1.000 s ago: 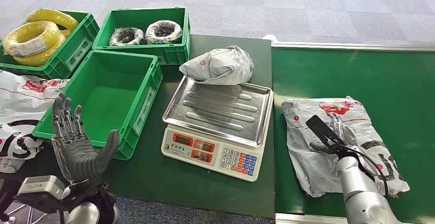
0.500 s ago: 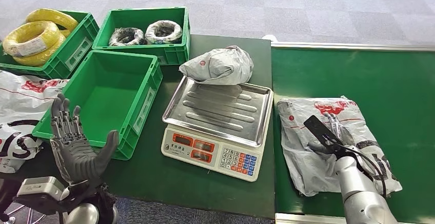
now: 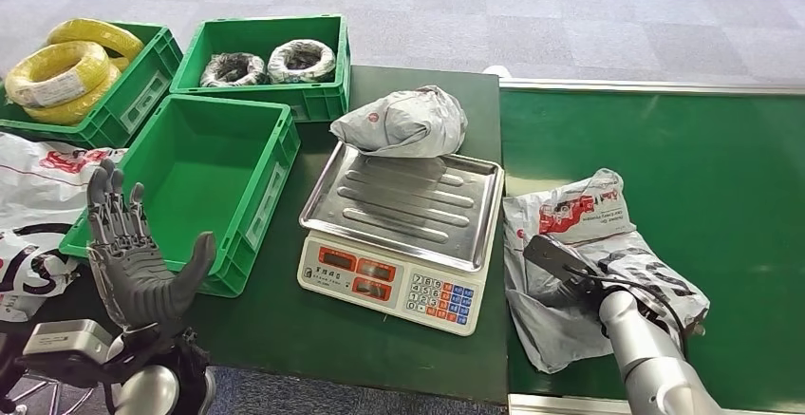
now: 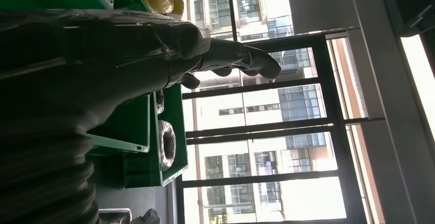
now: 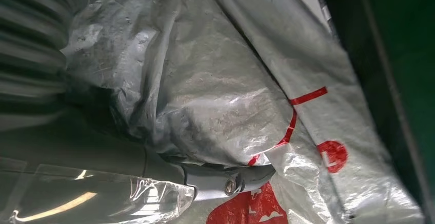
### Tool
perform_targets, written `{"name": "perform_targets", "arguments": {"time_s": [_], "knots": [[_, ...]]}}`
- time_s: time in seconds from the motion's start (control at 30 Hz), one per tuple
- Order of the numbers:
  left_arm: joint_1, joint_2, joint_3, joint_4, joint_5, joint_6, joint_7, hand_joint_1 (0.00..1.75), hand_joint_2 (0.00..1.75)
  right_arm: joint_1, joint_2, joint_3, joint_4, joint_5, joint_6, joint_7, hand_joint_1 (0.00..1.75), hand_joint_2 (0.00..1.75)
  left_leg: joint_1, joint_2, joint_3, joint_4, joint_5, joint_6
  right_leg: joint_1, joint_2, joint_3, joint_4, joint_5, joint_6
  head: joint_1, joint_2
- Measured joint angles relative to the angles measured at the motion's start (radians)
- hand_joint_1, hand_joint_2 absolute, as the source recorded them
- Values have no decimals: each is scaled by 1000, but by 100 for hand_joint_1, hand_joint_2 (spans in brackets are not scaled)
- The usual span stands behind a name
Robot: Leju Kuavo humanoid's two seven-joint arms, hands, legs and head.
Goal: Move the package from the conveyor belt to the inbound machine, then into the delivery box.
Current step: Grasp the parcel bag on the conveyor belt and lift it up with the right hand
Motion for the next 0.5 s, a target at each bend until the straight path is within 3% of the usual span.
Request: {"name": "perform_targets", "arguments": {"time_s": [0.5], "knots": [[-20, -6, 9, 23, -3, -10, 0, 0, 175, 4, 2, 102, -2, -41, 15, -6, 0, 175, 0, 1, 1, 0, 0, 0, 0, 1, 1, 0, 0, 0, 0, 0]]}}
